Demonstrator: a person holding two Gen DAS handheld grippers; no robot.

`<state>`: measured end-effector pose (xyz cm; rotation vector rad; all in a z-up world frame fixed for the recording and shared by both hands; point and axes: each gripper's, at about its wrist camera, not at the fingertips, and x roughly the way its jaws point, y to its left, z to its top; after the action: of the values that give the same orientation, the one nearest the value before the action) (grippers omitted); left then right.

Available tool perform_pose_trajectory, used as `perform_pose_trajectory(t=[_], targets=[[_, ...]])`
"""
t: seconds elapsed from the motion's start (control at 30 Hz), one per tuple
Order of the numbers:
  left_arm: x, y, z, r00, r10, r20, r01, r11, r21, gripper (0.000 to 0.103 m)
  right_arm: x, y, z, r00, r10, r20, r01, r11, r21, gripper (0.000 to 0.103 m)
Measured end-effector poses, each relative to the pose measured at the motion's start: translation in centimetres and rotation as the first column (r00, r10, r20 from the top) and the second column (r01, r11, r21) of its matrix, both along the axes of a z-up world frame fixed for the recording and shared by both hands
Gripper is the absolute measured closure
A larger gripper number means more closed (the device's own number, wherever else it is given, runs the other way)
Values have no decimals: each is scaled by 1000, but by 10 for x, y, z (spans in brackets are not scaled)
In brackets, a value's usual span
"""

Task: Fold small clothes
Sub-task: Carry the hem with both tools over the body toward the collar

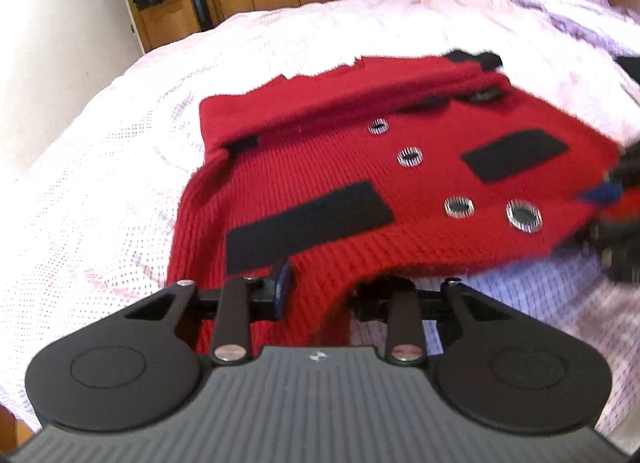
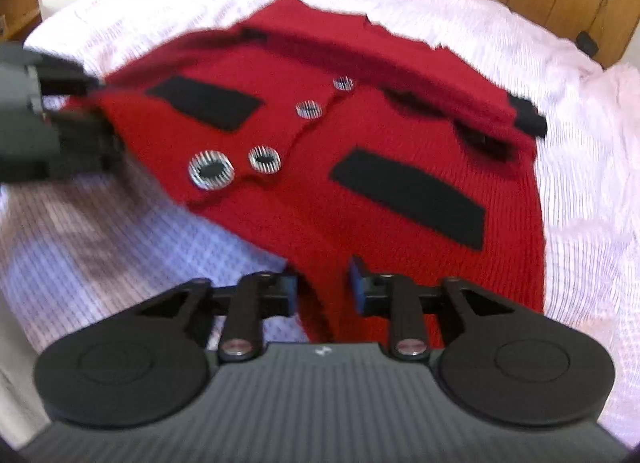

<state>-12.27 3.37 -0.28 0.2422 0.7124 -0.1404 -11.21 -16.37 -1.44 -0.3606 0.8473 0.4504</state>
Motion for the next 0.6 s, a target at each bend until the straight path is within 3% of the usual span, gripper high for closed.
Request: perform_pose_trajectory(t=[0.2,0.47,0.5,0.57,0.6], targets=[[15,6,-5,999,23,-49,-24,1000,-16,67,0,-22,-9,997,-78,-25,78,997,5,63],[23,16,-9,996,13,-83,-17,999,-50,68,-4,-68,5,972,-224,68,222,974,37,64],[25,17,-8,996,12,-88,-17,998,-63,69,-3,-73,5,969,-239,63,235,970,59,66],[27,19,-6,995,1,-97,-9,997,-76,76,3,-84,6,965,-260,45,254,962,100,85],[27,19,-5,995,-2,-98,-6,997,-82,79,4,-87,7,963,-268,36,262,957,122,87]])
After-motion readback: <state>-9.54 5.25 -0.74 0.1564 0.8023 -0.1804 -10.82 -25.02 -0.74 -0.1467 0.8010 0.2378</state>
